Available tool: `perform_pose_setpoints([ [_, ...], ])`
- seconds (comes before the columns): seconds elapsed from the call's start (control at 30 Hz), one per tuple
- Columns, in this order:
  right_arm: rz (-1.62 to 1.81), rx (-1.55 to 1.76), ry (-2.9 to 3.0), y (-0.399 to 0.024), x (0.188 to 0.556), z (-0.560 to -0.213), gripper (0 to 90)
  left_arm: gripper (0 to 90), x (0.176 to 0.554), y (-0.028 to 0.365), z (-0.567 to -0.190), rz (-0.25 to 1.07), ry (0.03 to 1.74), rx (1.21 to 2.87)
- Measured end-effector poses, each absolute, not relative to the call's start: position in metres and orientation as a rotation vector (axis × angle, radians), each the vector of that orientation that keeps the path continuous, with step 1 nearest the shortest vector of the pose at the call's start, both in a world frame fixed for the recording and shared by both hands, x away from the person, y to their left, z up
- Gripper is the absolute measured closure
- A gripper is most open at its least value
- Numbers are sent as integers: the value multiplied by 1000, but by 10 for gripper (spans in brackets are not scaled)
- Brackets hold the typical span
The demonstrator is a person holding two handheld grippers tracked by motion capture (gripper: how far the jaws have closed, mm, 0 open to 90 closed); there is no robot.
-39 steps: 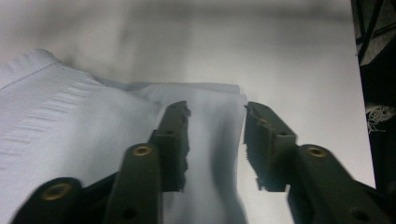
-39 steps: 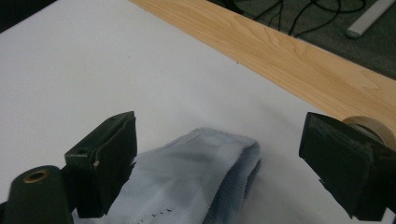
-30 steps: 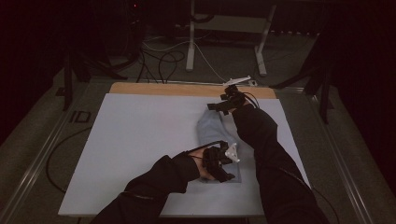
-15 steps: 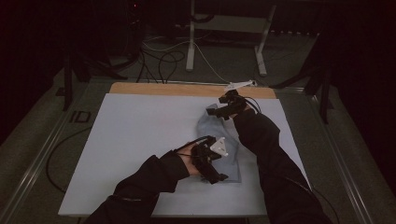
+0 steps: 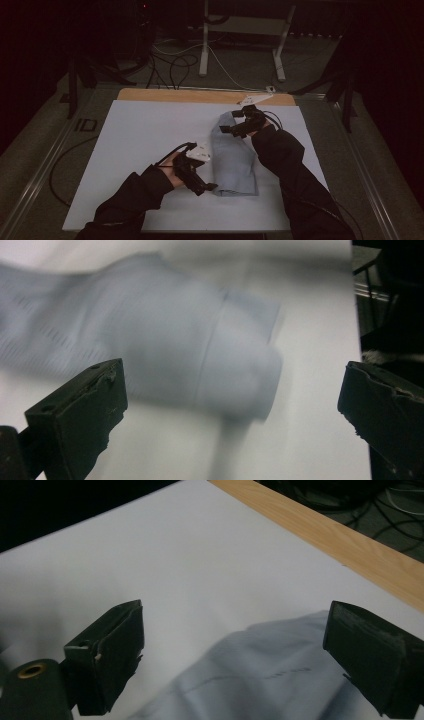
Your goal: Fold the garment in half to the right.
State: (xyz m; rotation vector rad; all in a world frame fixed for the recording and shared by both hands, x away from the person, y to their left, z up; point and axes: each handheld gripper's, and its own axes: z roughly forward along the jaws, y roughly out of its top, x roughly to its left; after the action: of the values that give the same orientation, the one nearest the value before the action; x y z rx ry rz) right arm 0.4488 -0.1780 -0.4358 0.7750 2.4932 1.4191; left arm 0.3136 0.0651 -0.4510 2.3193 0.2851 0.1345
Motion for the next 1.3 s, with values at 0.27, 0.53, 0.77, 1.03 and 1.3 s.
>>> perform_pose_setpoints([
  [0.27,1425,734,2531,-174,422,-439,186,5,308,114,-466,174,411,2241],
  [0.53,1434,644,2587,-178,386,-451,611,5,296,162,-484,184,532,2221],
  [0.77,1431,587,2627,-184,360,-465,891,5,284,198,-491,221,611,2159],
  [1.03,1425,470,2723,-182,332,-479,900,5,273,224,-500,244,695,2123],
  [1.3,1358,447,2799,-180,331,-501,900,5,265,241,-506,258,740,2074],
])
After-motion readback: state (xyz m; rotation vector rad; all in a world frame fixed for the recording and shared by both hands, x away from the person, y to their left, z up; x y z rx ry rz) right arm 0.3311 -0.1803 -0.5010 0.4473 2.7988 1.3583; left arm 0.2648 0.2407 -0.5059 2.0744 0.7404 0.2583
